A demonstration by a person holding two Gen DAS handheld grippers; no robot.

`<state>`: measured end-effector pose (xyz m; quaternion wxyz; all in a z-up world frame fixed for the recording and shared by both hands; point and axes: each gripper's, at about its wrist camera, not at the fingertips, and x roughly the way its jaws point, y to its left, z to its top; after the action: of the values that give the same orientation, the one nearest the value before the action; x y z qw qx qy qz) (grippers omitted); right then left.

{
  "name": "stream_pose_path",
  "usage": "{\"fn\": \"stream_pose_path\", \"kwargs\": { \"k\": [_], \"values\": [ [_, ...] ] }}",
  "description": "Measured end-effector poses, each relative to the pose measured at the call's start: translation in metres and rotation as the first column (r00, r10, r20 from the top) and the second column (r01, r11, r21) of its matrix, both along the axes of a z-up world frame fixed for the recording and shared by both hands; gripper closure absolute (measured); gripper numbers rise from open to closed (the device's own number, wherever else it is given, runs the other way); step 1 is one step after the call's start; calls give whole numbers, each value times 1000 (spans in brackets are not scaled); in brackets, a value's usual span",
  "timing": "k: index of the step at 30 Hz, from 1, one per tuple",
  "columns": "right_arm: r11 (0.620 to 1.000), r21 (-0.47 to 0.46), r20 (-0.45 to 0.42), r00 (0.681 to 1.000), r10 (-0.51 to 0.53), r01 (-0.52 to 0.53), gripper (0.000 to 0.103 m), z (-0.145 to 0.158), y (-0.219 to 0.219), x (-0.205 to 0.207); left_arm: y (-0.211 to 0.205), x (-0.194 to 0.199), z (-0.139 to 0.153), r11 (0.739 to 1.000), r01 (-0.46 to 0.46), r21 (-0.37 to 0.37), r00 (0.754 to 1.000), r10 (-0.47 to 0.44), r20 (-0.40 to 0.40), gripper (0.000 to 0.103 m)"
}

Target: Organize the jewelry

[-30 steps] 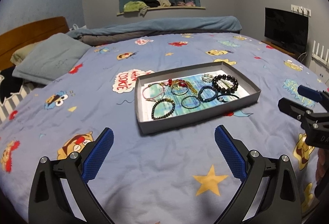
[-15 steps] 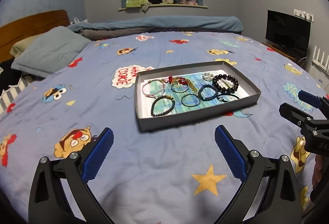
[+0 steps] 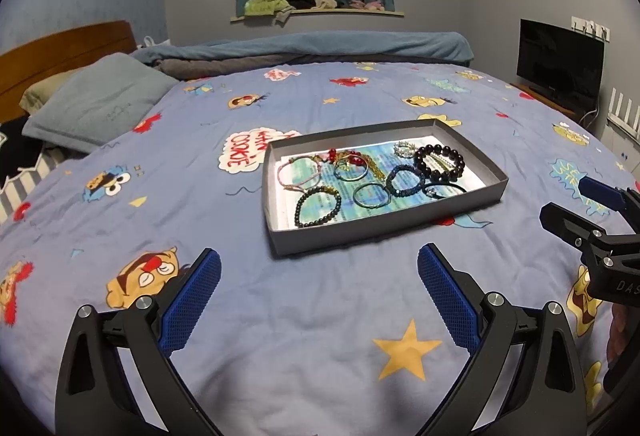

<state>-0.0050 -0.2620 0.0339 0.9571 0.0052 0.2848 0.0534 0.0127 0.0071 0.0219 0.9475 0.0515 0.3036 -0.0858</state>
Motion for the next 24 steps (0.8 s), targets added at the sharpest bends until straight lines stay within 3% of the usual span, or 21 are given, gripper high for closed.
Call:
{"fn": "stream_pose_path", "kwargs": {
  "k": [24],
  "values": [
    [1000,-6,-3,1000,-3,3,6,-3,1,3,0,0,-1,1000,0,0,1000,0,-4,5]
  ]
}}
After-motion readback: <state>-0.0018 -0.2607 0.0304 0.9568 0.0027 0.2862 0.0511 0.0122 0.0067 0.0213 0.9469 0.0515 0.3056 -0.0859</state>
